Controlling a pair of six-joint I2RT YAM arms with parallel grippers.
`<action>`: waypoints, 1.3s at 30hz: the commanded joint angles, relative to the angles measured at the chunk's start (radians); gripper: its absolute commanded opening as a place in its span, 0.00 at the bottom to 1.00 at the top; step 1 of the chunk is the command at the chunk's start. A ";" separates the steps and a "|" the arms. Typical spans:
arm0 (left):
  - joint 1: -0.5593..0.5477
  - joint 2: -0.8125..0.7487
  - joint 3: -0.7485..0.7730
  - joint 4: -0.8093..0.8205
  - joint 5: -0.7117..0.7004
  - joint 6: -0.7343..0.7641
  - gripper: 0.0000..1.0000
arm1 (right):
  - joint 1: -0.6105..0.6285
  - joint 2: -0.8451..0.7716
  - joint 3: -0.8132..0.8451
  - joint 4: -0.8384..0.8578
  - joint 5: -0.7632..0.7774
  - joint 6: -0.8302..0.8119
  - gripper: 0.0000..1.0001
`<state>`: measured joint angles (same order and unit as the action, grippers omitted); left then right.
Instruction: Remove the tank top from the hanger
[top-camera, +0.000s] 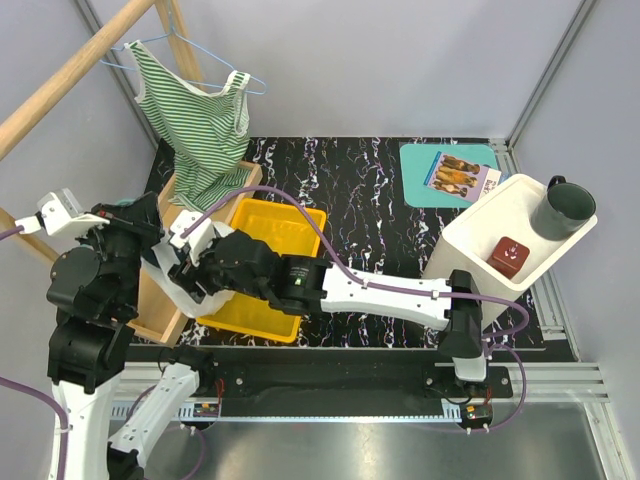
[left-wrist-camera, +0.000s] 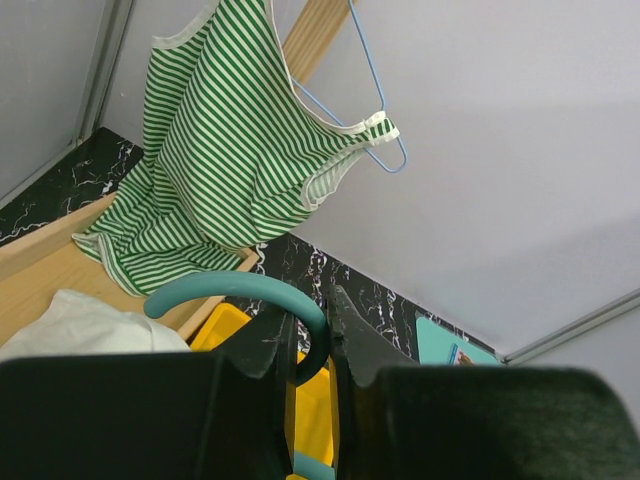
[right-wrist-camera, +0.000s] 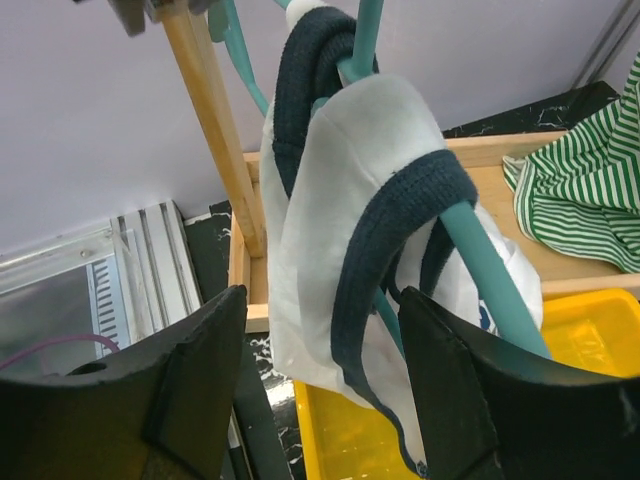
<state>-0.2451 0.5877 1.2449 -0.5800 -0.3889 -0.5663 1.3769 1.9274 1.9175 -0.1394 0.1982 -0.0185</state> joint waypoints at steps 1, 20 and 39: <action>0.001 -0.014 0.001 0.072 0.004 -0.003 0.00 | -0.003 -0.022 -0.043 0.130 -0.007 -0.014 0.69; 0.000 -0.068 -0.001 0.035 0.005 -0.012 0.00 | -0.006 -0.082 -0.187 0.386 0.078 -0.040 0.00; 0.001 -0.086 0.021 0.035 -0.031 -0.006 0.00 | -0.006 -0.668 -0.859 0.501 0.130 0.173 0.00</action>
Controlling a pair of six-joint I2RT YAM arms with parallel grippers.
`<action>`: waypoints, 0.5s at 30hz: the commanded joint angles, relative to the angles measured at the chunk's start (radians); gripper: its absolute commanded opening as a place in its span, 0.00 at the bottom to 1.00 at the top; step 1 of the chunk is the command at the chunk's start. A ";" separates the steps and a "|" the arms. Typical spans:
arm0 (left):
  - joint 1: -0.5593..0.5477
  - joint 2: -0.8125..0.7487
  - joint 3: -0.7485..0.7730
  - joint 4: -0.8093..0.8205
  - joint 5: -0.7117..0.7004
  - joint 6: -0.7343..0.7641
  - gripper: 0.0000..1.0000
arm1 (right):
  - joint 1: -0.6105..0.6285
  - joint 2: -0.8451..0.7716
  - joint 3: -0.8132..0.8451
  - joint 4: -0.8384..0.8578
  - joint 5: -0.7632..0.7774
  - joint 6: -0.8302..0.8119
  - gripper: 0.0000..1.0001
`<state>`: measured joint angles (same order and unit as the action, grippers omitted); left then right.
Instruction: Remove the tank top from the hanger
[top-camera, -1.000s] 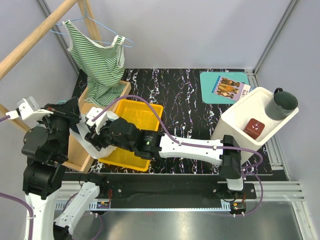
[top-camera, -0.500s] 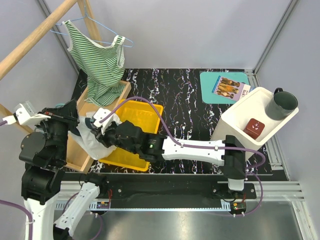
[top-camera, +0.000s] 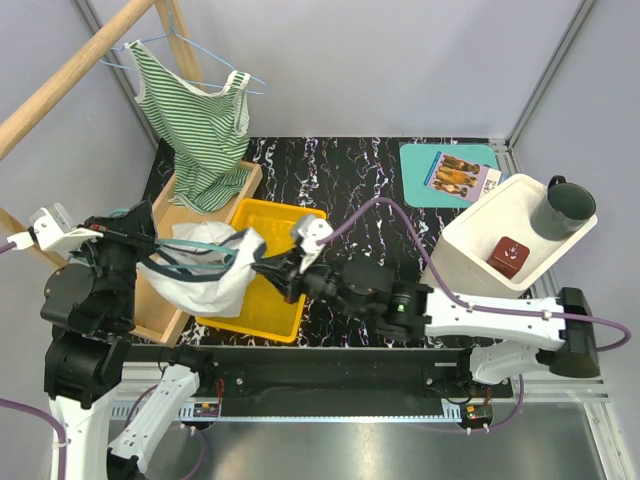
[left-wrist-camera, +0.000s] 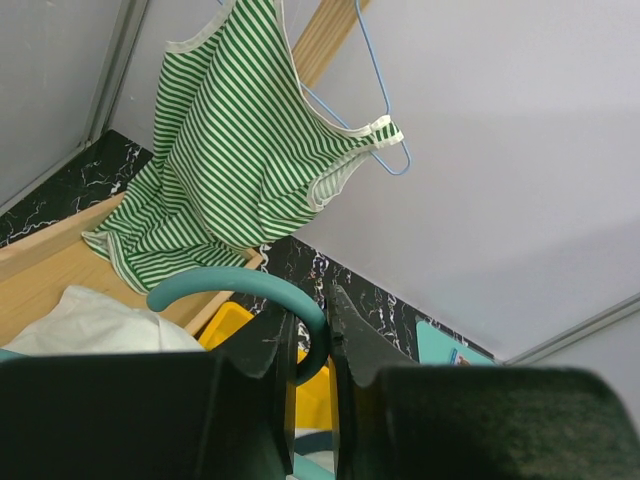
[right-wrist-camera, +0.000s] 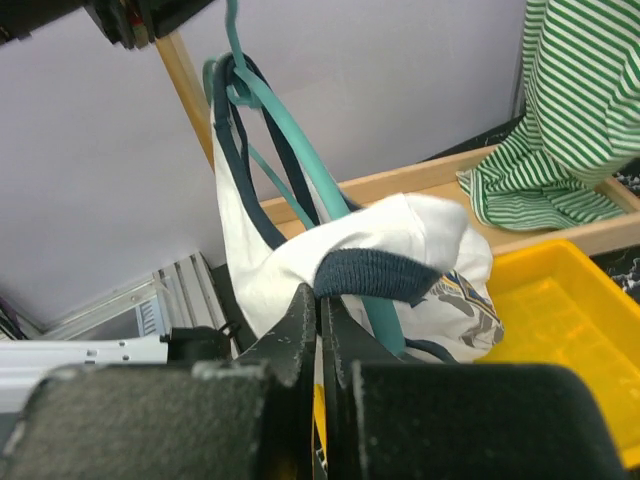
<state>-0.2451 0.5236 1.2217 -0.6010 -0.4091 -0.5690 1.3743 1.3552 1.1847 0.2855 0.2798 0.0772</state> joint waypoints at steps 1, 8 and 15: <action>0.000 -0.023 0.050 0.059 -0.008 -0.017 0.00 | -0.001 -0.138 -0.193 0.087 0.053 0.088 0.00; 0.000 -0.039 0.073 0.061 0.006 -0.081 0.00 | -0.003 -0.219 -0.350 0.138 0.084 0.147 0.00; 0.000 0.030 0.101 0.096 0.212 -0.123 0.00 | -0.009 -0.105 -0.269 0.138 0.078 0.131 0.00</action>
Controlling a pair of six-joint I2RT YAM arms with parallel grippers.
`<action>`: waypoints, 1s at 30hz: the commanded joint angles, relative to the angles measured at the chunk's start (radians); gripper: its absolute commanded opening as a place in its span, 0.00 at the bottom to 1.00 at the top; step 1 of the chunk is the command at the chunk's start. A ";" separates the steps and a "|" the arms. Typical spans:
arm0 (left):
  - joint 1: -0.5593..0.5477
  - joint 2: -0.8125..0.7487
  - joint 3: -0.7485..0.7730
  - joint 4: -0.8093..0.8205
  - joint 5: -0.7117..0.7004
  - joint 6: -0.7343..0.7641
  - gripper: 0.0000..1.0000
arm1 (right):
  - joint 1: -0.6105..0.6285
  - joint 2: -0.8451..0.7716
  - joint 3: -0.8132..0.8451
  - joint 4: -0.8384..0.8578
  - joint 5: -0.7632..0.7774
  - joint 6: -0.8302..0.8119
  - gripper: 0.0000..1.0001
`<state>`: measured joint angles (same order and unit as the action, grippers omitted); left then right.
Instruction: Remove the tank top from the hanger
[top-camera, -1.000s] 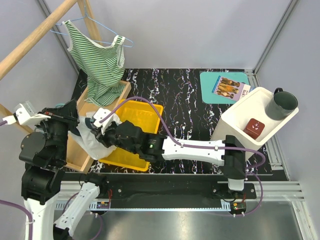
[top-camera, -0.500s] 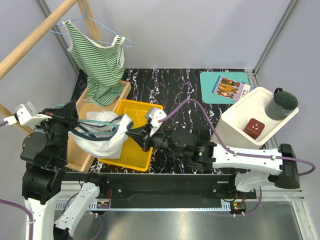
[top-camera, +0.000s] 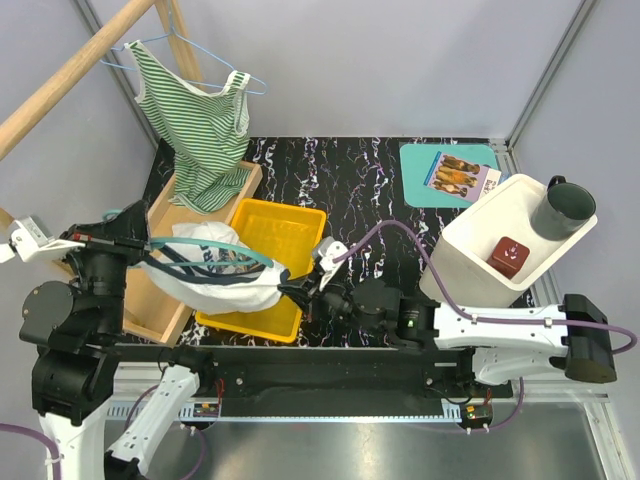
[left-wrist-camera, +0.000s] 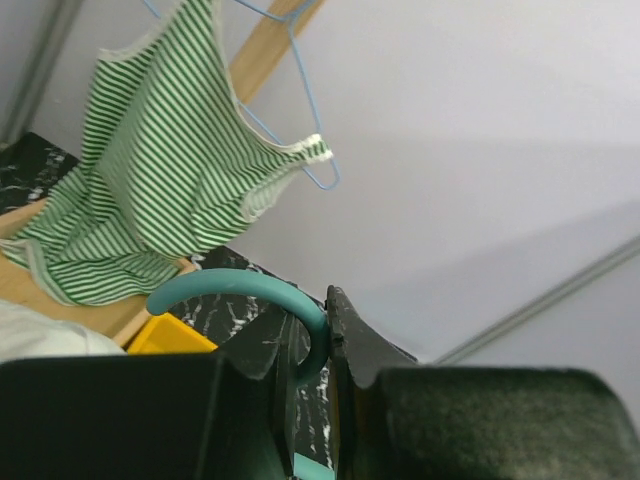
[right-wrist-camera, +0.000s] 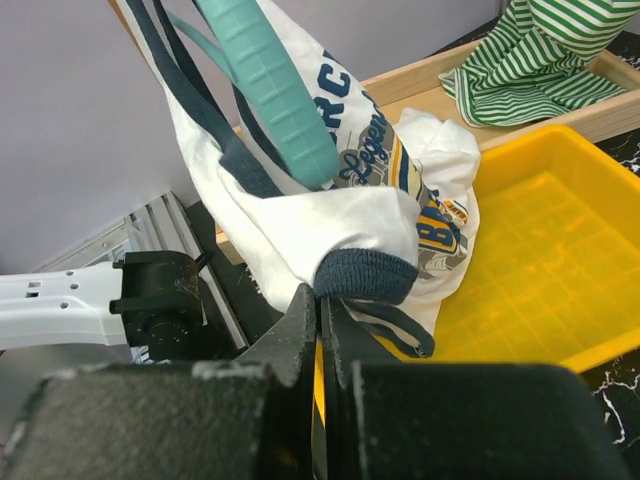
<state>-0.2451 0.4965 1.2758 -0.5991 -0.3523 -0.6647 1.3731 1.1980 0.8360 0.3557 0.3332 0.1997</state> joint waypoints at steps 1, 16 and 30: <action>0.000 0.082 0.065 0.096 0.179 -0.027 0.00 | -0.025 0.084 0.115 0.057 0.017 0.015 0.00; 0.000 0.182 0.158 0.085 0.246 0.105 0.00 | -0.058 -0.072 0.074 -0.349 -0.095 0.066 0.99; 0.000 0.194 0.161 0.067 0.449 0.126 0.00 | -0.058 0.037 0.445 -0.455 -0.204 -0.031 1.00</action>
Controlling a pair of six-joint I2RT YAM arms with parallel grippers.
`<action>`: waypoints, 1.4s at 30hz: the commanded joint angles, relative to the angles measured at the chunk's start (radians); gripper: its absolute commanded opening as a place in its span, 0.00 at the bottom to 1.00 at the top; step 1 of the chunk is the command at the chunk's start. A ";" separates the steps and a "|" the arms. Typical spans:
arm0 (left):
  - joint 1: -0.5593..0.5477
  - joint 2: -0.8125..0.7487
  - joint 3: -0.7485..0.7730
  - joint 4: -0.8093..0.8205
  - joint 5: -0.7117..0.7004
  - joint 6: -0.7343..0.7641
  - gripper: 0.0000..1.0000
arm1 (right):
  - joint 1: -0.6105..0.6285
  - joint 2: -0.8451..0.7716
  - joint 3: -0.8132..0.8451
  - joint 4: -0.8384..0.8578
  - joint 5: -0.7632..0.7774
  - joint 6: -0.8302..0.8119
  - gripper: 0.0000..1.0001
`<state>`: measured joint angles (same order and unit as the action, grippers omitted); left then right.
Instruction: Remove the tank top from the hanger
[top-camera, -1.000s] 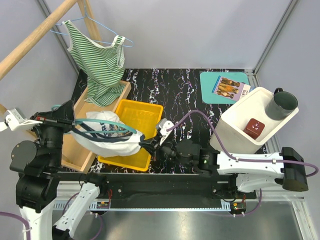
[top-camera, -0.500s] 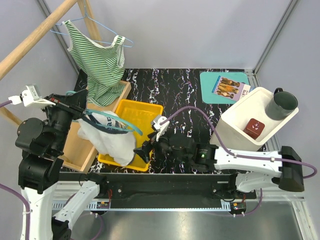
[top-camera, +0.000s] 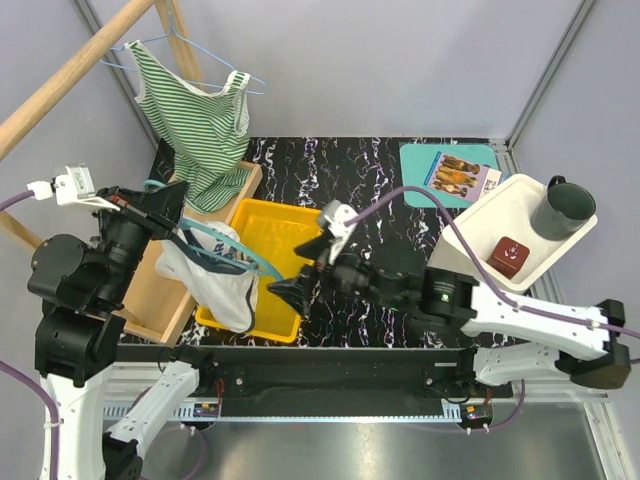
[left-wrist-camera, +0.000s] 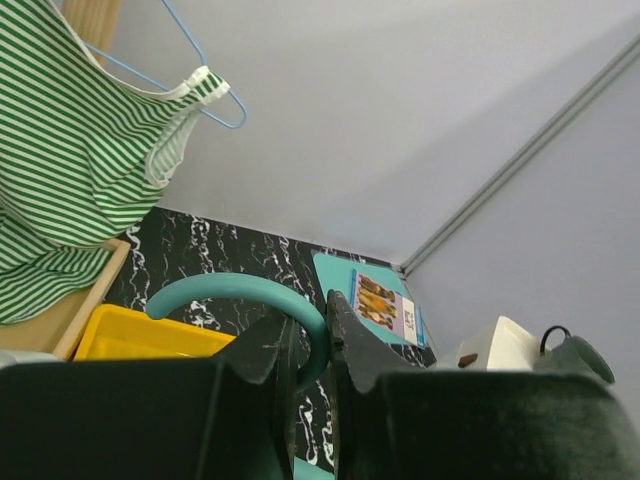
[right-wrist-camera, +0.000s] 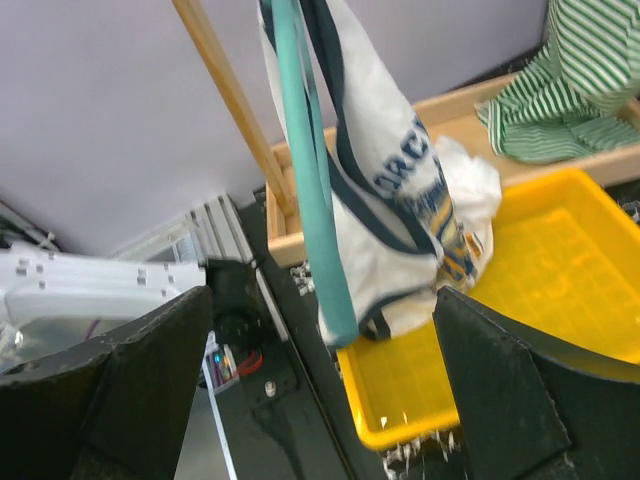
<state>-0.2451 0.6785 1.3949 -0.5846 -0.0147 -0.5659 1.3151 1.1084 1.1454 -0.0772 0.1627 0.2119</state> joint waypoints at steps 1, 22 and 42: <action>0.000 0.013 0.042 0.051 0.123 0.029 0.00 | -0.001 0.152 0.160 -0.025 -0.026 -0.049 1.00; 0.000 0.015 0.013 0.085 0.392 0.075 0.41 | -0.002 0.236 0.148 0.068 0.047 0.009 0.00; 0.000 -0.241 -0.398 0.037 0.397 0.186 0.90 | -0.036 -0.016 0.007 0.105 0.120 0.063 0.00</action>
<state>-0.2440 0.3840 1.0122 -0.5602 0.3424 -0.3965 1.2835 1.1275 1.1572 -0.0494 0.2787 0.2573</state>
